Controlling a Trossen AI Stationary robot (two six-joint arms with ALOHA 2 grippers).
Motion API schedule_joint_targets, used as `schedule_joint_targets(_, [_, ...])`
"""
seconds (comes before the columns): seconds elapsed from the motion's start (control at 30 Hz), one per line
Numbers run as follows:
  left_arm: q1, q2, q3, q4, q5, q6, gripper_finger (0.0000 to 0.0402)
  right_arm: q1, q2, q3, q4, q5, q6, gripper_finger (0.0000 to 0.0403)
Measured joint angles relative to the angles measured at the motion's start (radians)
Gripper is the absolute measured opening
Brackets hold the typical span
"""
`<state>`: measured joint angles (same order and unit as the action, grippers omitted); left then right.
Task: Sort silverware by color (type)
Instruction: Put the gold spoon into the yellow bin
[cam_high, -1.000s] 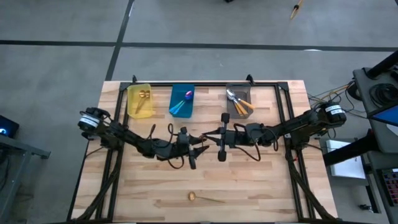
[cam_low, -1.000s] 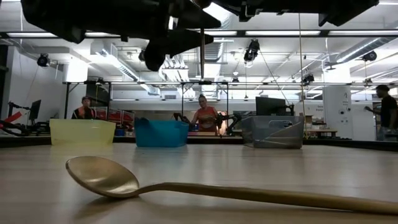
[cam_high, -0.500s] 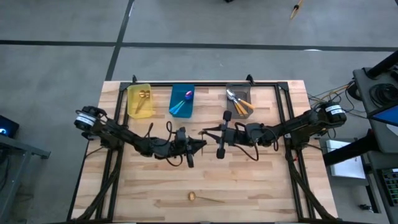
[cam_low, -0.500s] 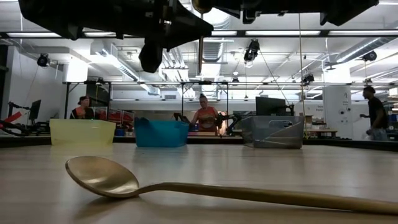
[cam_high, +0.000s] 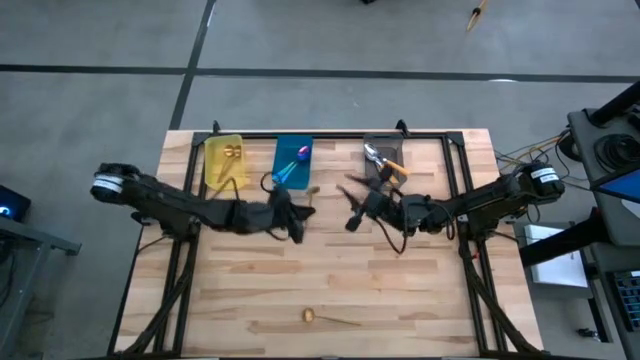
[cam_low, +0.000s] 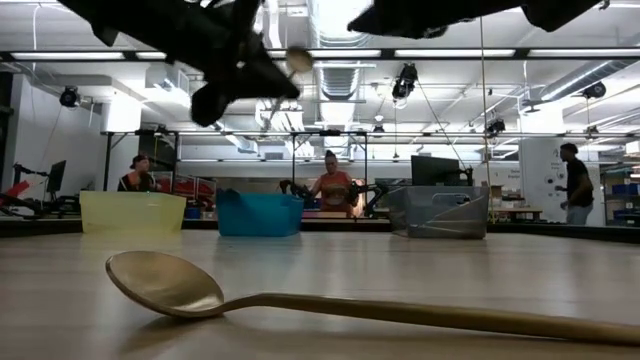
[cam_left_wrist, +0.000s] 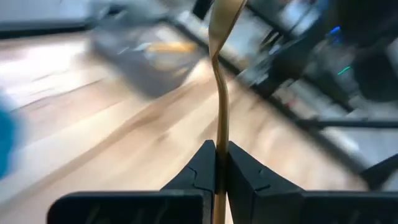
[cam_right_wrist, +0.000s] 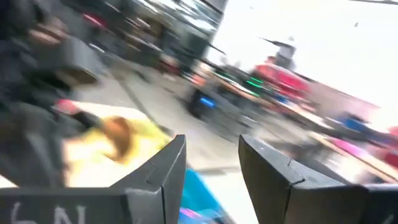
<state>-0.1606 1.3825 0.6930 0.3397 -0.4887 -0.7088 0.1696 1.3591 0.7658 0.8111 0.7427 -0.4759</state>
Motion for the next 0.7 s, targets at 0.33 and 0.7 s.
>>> schedule_joint_targets(0.33, [0.44,-0.31,0.134,-0.911,0.216,-0.097,0.0001,-0.053,-0.094,0.0,-0.32,0.114,-0.034,0.012])
schedule_joint_targets(0.7, [0.871,-0.311,0.358,-1.403,0.323,0.142,0.0,-0.205,-0.131,0.0,-0.567,0.061,0.093,0.0071])
